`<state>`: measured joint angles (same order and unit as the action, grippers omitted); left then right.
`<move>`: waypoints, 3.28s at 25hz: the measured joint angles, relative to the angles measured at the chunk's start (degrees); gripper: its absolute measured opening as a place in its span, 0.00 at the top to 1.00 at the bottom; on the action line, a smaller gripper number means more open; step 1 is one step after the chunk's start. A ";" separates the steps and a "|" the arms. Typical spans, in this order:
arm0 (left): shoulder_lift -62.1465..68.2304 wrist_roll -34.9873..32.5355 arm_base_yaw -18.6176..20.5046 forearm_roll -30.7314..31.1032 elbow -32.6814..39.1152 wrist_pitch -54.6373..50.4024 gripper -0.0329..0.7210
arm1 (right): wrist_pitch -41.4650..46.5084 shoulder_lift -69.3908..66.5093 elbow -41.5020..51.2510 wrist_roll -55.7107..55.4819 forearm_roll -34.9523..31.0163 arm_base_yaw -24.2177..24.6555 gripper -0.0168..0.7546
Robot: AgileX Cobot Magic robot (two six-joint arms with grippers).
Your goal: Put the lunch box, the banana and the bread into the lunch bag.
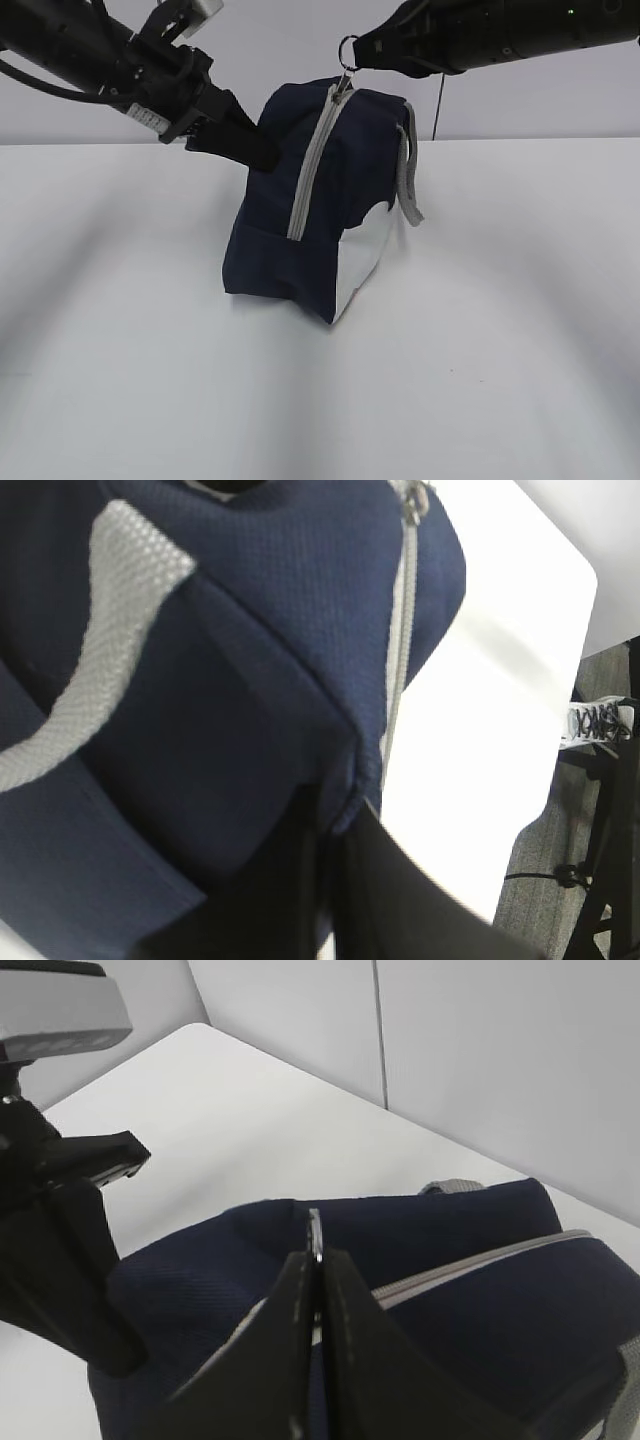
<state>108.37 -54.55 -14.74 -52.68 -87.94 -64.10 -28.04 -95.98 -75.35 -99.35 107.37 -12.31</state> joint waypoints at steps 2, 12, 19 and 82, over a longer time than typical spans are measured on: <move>0.00 0.00 -0.03 -0.14 0.00 -0.06 0.95 | -0.38 0.00 0.00 0.94 0.00 0.04 1.00; 0.04 0.00 -3.38 -0.62 0.00 2.61 0.95 | -3.78 0.00 -0.39 2.77 0.00 0.13 1.00; 0.04 0.02 -4.07 -1.00 0.00 4.04 0.95 | 0.44 0.00 -0.39 2.97 0.00 0.17 1.00; 0.54 -0.56 -4.17 -0.05 0.00 5.91 0.95 | -13.43 -17.90 -19.05 2.42 -0.40 8.55 1.00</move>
<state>108.91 -55.10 -18.91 -52.73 -87.94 -58.19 -41.47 -113.88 -94.40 -96.93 106.96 -3.76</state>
